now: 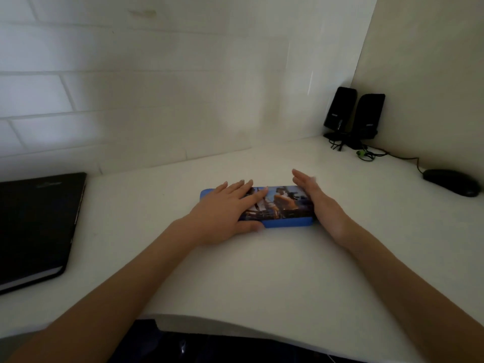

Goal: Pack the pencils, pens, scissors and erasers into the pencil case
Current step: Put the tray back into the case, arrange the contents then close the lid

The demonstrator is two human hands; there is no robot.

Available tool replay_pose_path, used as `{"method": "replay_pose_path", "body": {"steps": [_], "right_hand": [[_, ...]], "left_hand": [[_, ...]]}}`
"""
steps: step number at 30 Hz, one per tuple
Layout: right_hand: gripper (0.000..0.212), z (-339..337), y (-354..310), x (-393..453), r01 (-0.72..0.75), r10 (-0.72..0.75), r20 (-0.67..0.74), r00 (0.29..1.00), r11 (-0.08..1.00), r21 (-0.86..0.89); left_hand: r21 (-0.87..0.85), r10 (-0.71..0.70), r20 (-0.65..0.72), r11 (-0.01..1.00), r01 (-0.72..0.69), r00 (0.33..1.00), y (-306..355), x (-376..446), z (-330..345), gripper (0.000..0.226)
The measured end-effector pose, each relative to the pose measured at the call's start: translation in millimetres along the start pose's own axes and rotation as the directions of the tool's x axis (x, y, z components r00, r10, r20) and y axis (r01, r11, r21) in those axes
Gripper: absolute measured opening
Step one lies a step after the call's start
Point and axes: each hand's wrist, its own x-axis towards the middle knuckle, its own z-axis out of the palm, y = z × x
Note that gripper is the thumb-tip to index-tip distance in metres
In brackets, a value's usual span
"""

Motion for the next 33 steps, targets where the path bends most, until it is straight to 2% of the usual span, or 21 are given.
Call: {"method": "replay_pose_path", "body": {"steps": [2, 4, 5, 6, 7, 8, 9, 10, 11, 13, 14, 15, 17, 19, 21, 22, 24, 25, 30, 33], "right_hand": [[0.057, -13.7, 4.4, 3.3, -0.052, 0.069, -0.036, 0.997, 0.936, 0.349], [0.061, -25.6, 7.2, 4.5, -0.095, 0.175, -0.101, 0.979, 0.84, 0.535], [0.059, -27.1, 7.3, 4.9, -0.122, 0.23, -0.125, 0.965, 0.817, 0.564], [0.056, -26.0, 7.5, 6.2, -0.145, 0.26, -0.151, 0.954, 0.837, 0.528], [0.051, -21.9, 4.3, 4.9, -0.172, 0.262, -0.18, 0.948, 0.899, 0.404], [0.045, -15.9, 0.6, 4.5, -0.198, 0.238, -0.211, 0.948, 0.961, 0.192], [0.042, -9.6, -1.2, 3.1, -0.188, 0.174, -0.232, 0.957, 0.981, -0.041], [0.04, -4.0, -0.6, 3.2, -0.141, 0.088, -0.227, 0.97, 0.963, -0.229], [0.04, 0.5, 0.9, 2.7, -0.101, 0.034, -0.206, 0.978, 0.94, -0.326], [0.04, 2.2, 0.5, 4.0, -0.089, 0.015, -0.202, 0.979, 0.927, -0.363], [0.039, 1.4, -3.1, 6.2, -0.098, 0.025, -0.208, 0.978, 0.931, -0.352], [0.039, -0.6, -6.3, 9.7, -0.118, 0.047, -0.212, 0.976, 0.934, -0.337], [0.041, -2.9, -14.0, 20.3, -0.166, 0.101, -0.214, 0.972, 0.936, -0.31], [0.042, 1.5, -17.2, 30.6, -0.207, 0.128, -0.239, 0.963, 0.917, -0.342], [0.041, 8.6, -14.3, 35.0, -0.244, 0.129, -0.269, 0.955, 0.857, -0.454], [0.038, 11.3, -11.3, 35.0, -0.256, 0.117, -0.271, 0.955, 0.784, -0.566], [0.036, 14.4, -5.4, 31.1, -0.243, 0.056, -0.264, 0.963, 0.605, -0.758], [0.035, 14.1, -3.8, 28.0, -0.24, 0.036, -0.268, 0.963, 0.568, -0.787], [0.04, 13.1, 7.7, 32.6, -0.248, 0.038, -0.266, 0.963, 0.51, -0.824], [0.042, 9.3, 14.2, 35.3, -0.137, 0.019, -0.152, 0.988, 0.56, -0.817]], "left_hand": [[-0.149, -0.006, 0.027, 0.989, 0.01, 1.0, -6.0, 2.8, -4.6, 0.067], [-0.424, -0.043, -0.01, 0.905, 0.035, 0.999, -12.6, 3.7, -10.6, 0.066], [-0.556, -0.123, -0.07, 0.828, 0.064, 0.99, -15.0, 2.6, -10.5, 0.062], [-0.682, -0.267, -0.13, 0.723, 0.11, 0.955, -16.8, 0.6, -7.1, 0.054], [-0.795, -0.44, -0.149, 0.586, 0.157, 0.885, -17.2, -1.9, -3.8, 0.047], [-0.879, -0.586, -0.114, 0.435, 0.193, 0.802, -17.9, -3.7, -0.1, 0.046], [-0.922, -0.668, -0.051, 0.318, 0.223, 0.743, -18.2, -5.1, 2.7, 0.047], [-0.929, -0.697, 0.0, 0.265, 0.257, 0.717, -17.8, -6.1, 4.8, 0.048], [-0.928, -0.695, 0.018, 0.256, 0.27, 0.719, -16.6, -5.8, 5.8, 0.047], [-0.909, -0.664, -0.021, 0.323, 0.262, 0.748, -11.0, -5.7, 1.1, 0.044], [-0.876, -0.647, -0.063, 0.401, 0.269, 0.76, -8.2, -5.8, -1.9, 0.043], [-0.793, -0.621, -0.138, 0.536, 0.289, 0.772, -6.3, -5.0, -3.6, 0.043], [-0.465, -0.474, -0.224, 0.82, 0.334, 0.852, 0.4, 0.1, -9.0, 0.049], [-0.228, -0.318, -0.115, 0.93, 0.287, 0.941, 11.8, 7.8, -14.1, 0.065], [-0.15, -0.204, 0.016, 0.967, 0.204, 0.979, 26.3, 15.9, -15.2, 0.081], [-0.125, -0.16, 0.044, 0.978, 0.165, 0.986, 31.7, 19.0, -13.2, 0.086], [-0.089, -0.114, 0.053, 0.989, 0.118, 0.992, 37.7, 21.5, -9.2, 0.094], [-0.063, -0.103, 0.052, 0.992, 0.106, 0.993, 38.1, 21.6, -7.0, 0.095], [0.018, -0.074, 0.028, 0.997, 0.073, 0.997, 36.8, 23.1, -0.4, 0.078], [0.033, -0.056, 0.043, 0.998, 0.055, 0.998, 35.8, 24.3, 0.2, 0.071]]}}
